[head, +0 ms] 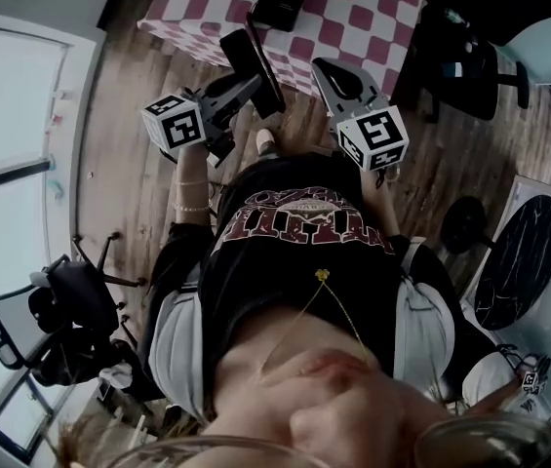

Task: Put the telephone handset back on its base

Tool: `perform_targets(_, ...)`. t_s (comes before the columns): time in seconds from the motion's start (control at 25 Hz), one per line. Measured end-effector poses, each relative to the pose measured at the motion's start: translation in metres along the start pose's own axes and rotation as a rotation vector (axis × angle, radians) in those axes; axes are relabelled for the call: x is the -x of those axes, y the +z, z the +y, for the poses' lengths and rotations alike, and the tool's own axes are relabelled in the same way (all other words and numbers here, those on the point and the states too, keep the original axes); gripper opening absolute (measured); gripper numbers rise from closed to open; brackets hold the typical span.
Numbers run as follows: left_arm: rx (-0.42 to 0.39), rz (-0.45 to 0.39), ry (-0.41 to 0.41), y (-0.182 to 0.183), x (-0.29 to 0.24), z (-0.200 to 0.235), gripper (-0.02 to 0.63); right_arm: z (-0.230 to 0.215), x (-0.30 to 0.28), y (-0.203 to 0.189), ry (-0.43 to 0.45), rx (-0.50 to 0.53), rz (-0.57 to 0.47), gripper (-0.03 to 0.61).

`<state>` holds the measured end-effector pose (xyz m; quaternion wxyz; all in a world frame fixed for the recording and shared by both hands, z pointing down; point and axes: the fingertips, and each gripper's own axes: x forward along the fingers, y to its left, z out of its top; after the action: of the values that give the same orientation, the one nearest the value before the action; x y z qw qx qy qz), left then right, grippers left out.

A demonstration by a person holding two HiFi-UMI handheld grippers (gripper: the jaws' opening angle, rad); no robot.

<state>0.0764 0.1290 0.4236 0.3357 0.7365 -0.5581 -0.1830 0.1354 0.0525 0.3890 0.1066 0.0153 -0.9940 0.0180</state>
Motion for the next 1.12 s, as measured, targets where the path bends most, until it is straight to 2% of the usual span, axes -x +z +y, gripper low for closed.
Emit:
perform_targets(0.52,-0.01,0.076,-0.063,0.038,0.004,0.046,0.081,-0.004,-0.055,0.005,-0.08,-0.023,0.003,0.02)
perform_targets(1.12,-0.011,0.119,-0.039,0.048,0.003,0.064,0.081,-0.009,-0.063,-0.009,-0.108,-0.058,0.041,0.02)
